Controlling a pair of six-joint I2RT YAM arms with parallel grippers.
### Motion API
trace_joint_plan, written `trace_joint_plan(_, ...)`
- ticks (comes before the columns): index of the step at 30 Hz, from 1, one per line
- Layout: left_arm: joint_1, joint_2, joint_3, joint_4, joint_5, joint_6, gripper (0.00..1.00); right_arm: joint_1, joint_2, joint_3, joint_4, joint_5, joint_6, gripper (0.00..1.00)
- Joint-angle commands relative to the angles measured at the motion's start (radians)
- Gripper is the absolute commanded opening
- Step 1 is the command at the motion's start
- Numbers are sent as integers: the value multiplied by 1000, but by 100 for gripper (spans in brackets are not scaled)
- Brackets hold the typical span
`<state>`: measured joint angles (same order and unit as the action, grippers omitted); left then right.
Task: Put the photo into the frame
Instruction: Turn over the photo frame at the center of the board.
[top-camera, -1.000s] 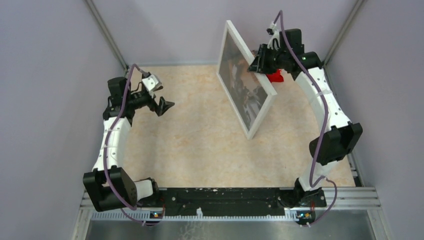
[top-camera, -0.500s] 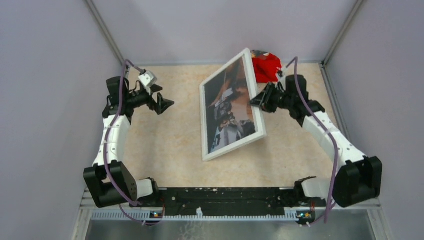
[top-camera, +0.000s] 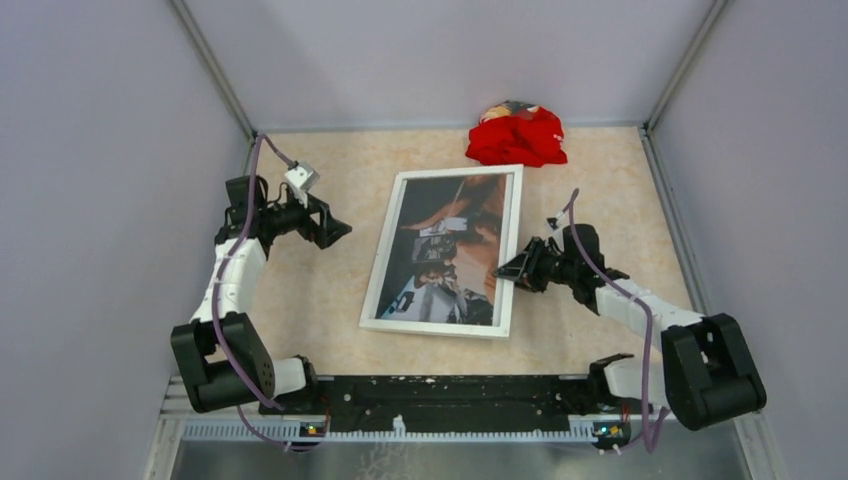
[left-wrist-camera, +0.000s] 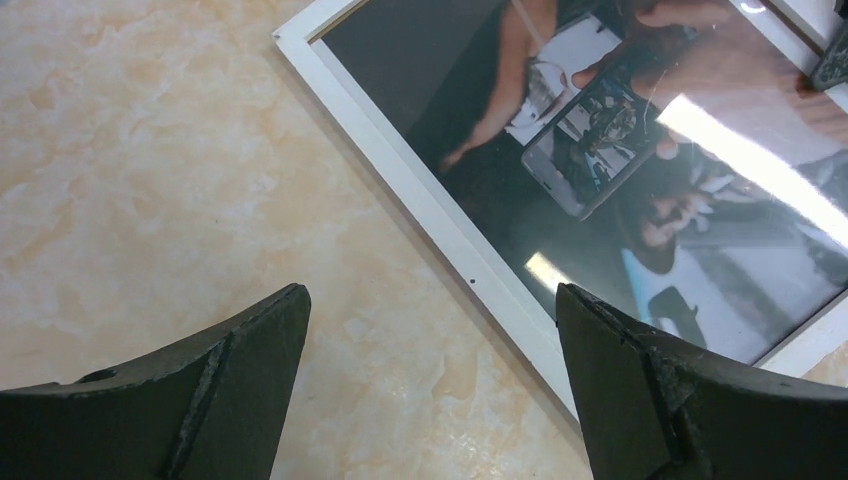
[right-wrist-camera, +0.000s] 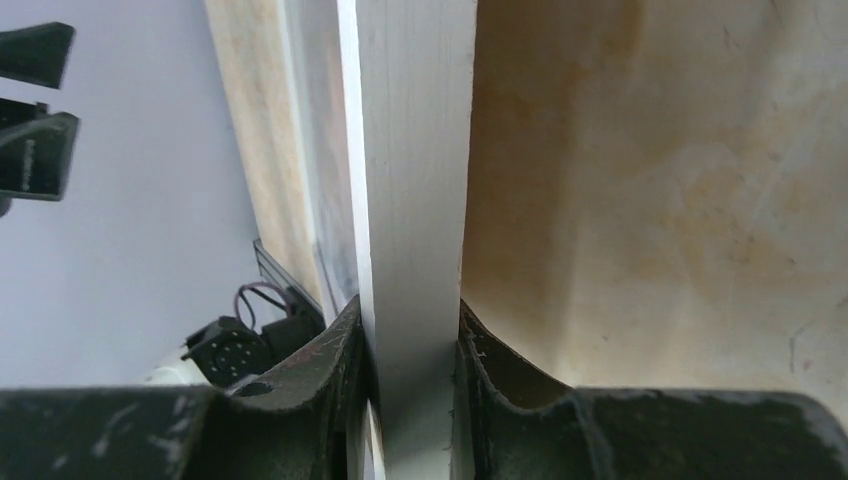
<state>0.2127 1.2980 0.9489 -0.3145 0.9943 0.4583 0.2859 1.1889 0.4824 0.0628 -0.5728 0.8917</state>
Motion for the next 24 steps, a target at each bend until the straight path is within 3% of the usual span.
trace_joint_plan(1,8,-35,-28,44,-7,5,99,14,69,-72,97,-11,-111,6)
trace_joint_plan(5,8,-27,-34,43,-10,1,99,38,137,-84,107,1,-129,14)
trace_joint_plan(9,8,-20,-44,42,-15,1,99,56,152,-56,46,60,-153,32)
trace_joint_plan(10,8,-19,-48,42,-17,10,99,58,153,-34,-2,91,-168,49)
trace_joint_plan(11,7,-17,-49,42,-25,12,99,59,153,-16,-43,117,-189,84)
trace_joint_plan(12,9,-15,-51,42,-33,11,99,59,150,5,-103,145,-208,97)
trace_joint_plan(19,14,-9,-58,62,-50,-2,99,59,79,167,-358,403,-320,99)
trace_joint_plan(24,15,32,-94,186,-99,-96,99,47,33,319,-450,679,-399,99)
